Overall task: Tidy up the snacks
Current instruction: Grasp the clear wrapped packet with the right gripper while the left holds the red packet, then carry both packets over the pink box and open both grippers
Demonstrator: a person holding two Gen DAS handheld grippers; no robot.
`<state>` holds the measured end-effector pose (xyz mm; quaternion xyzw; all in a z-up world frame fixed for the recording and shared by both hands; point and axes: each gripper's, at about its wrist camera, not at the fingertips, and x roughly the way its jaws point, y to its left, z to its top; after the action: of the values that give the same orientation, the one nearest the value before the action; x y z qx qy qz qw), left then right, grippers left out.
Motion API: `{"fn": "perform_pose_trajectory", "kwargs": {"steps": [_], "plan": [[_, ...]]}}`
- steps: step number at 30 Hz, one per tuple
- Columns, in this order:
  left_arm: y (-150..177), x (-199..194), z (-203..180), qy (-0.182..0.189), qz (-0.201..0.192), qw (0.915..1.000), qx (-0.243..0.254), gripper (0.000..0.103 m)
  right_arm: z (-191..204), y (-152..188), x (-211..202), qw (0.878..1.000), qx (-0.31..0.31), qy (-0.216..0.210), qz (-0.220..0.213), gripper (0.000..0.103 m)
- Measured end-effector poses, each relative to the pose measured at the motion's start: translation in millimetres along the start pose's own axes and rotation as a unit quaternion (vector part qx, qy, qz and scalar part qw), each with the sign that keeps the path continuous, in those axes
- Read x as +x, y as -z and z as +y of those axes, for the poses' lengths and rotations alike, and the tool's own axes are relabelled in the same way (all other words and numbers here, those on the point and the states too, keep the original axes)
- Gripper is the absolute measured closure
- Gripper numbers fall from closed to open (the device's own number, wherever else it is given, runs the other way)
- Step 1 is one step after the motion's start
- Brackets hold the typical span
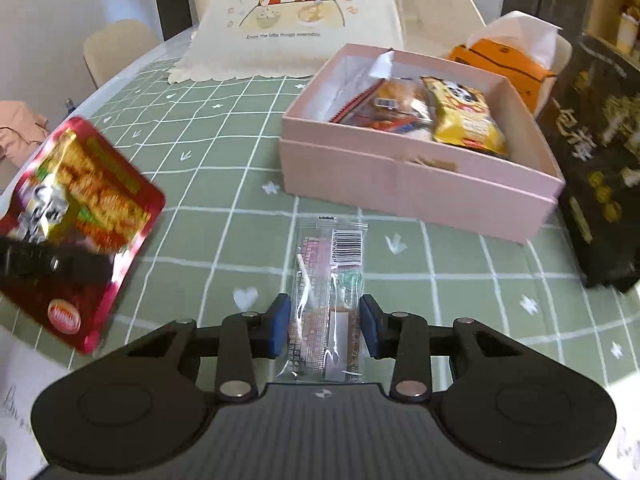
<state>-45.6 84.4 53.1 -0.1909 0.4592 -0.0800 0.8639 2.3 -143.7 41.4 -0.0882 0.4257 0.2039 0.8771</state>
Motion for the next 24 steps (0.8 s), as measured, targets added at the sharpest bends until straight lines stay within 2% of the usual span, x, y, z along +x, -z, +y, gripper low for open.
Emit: {"fn": "perform_pose_trajectory", "kwargs": {"steps": [4,8,11,15,18,21,24], "plan": [[2.5,-8.7,-19.6,0.029,0.005,0.9993,0.023,0.079,-15.2,10.5,-37.2,1.000,0.002,0.006,-0.013,0.066],[2.3,-27.9,-54.1,0.097,0.013,0.9932,0.064,0.079,-38.8,5.3,-84.6,0.998,0.014,0.025,-0.057,0.066],[-19.9,-47.2,-81.8,0.148,-0.016,0.9843,0.095,0.079,-57.0,-10.8,-120.8,0.993,0.032,0.045,-0.107,0.066],[-73.0,-50.5,-111.8,0.188,-0.064,0.9734,0.114,0.079,-72.1,-31.9,-158.1,0.982,0.054,0.054,-0.171,0.066],[-117.2,-29.2,-135.5,0.193,-0.081,0.9707,0.118,0.079,-75.5,-39.8,-173.4,0.975,0.062,0.067,-0.200,0.066],[-156.5,18.5,-148.8,0.211,-0.059,0.9669,0.131,0.077,-75.9,-40.3,-177.3,0.972,0.064,0.069,-0.213,0.066],[-171.4,61.0,-135.9,0.175,-0.033,0.9795,0.095,0.077,-78.2,-32.7,-171.7,0.973,0.071,0.083,-0.203,0.066]]}}
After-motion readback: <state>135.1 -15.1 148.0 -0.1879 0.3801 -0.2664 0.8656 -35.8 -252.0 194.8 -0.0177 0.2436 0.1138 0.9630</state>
